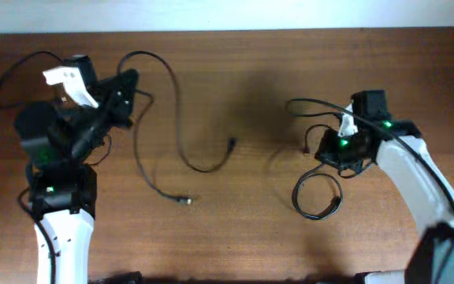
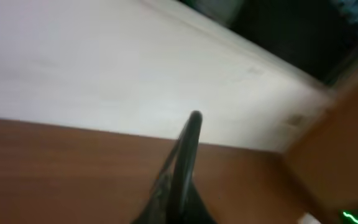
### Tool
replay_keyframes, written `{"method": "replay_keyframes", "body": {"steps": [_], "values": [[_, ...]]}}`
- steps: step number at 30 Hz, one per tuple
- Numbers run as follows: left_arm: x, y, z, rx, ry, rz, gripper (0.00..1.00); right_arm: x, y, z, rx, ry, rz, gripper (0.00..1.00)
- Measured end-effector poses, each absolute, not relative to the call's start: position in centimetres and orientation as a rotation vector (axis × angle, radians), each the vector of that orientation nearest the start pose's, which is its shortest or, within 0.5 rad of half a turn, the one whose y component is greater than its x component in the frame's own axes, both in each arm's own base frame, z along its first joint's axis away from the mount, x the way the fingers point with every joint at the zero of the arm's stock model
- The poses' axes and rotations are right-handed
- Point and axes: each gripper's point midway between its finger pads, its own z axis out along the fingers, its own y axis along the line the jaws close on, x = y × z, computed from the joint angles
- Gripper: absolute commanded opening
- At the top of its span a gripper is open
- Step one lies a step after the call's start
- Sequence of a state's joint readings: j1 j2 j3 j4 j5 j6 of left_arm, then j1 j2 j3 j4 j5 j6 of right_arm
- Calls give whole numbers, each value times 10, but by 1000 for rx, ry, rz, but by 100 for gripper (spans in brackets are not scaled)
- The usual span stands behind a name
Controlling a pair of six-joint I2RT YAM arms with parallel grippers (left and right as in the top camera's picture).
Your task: Untangle cables
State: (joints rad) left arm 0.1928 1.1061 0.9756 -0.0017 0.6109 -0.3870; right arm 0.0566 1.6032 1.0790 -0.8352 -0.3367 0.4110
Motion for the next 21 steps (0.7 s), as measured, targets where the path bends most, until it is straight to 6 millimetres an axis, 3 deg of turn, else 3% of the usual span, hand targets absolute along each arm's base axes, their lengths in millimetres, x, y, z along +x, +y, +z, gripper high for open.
{"method": "replay_keyframes", "body": {"steps": [1, 3, 4, 5, 6, 8, 11, 12, 14, 16, 17, 18, 21], "values": [[387, -4, 355, -91, 1718, -508, 0, 314, 75, 60, 492, 2977, 554, 14], [406, 16, 377, -111, 1672, -380, 0, 316, 76, 54, 514, 2985, 554, 15], [433, 27, 403, -108, 1614, -331, 0, 318, 76, 54, 521, 2975, 557, 15], [457, 35, 405, -124, 1614, -317, 0, 319, 76, 54, 529, 2972, 557, 15], [470, 36, 408, -117, 1602, -317, 0, 320, 76, 53, 528, 2968, 558, 15], [519, 42, 447, -80, 1479, -298, 0, 320, 76, 53, 533, 2970, 558, 15], [541, 46, 445, -89, 1491, -295, 0, 319, 76, 53, 533, 2972, 558, 15], [551, 49, 418, -114, 1572, -297, 0, 319, 76, 53, 537, 2971, 558, 15], [572, 54, 329, -154, 1820, -289, 0, 319, 76, 53, 538, 2971, 558, 15], [571, 60, 222, -204, 2119, -249, 0, 321, 76, 53, 537, 2967, 559, 15], [564, 64, 190, -232, 2216, -226, 0, 322, 76, 53, 534, 2963, 560, 15], [556, 67, 174, -249, 2273, -196, 0, 323, 76, 53, 532, 2956, 561, 15], [542, 71, 164, -258, 2352, -147, 0, 324, 76, 53, 531, 2953, 561, 15]]}}
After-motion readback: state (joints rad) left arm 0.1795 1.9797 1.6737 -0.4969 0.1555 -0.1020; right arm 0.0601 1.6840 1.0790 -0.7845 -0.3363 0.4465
